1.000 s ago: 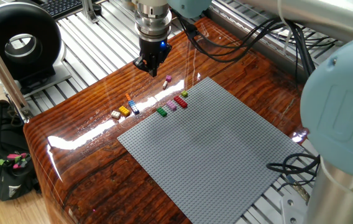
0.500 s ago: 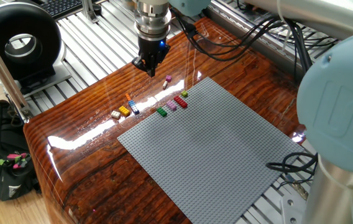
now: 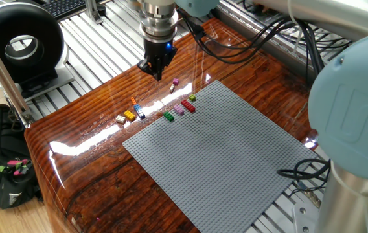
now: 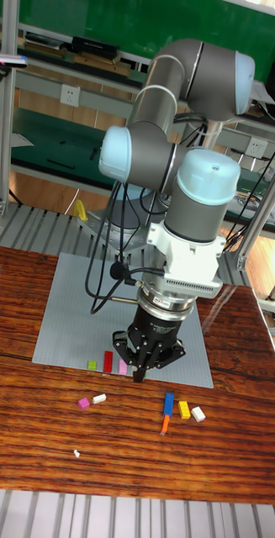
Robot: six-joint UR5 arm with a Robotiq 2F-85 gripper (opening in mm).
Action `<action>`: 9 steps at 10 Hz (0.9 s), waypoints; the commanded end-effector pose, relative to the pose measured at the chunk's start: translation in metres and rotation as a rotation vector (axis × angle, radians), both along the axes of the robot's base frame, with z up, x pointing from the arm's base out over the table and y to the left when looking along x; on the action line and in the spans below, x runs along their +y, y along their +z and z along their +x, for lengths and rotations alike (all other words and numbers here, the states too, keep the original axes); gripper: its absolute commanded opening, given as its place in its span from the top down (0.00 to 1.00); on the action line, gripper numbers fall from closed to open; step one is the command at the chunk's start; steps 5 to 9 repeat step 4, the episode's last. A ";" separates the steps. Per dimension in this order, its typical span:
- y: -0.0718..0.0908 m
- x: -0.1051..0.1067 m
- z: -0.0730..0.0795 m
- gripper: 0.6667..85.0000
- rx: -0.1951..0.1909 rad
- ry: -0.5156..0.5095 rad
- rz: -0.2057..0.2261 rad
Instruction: Build with small Lego blocks
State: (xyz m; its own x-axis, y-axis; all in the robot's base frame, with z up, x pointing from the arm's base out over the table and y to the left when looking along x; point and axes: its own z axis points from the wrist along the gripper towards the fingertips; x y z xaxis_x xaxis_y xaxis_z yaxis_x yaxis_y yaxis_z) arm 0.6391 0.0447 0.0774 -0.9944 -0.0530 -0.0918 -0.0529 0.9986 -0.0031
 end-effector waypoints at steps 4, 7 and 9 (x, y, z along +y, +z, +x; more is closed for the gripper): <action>-0.005 -0.003 0.003 1.00 -0.008 0.008 -0.023; -0.005 -0.003 0.003 1.00 -0.008 0.008 -0.023; -0.005 -0.003 0.003 1.00 -0.008 0.008 -0.023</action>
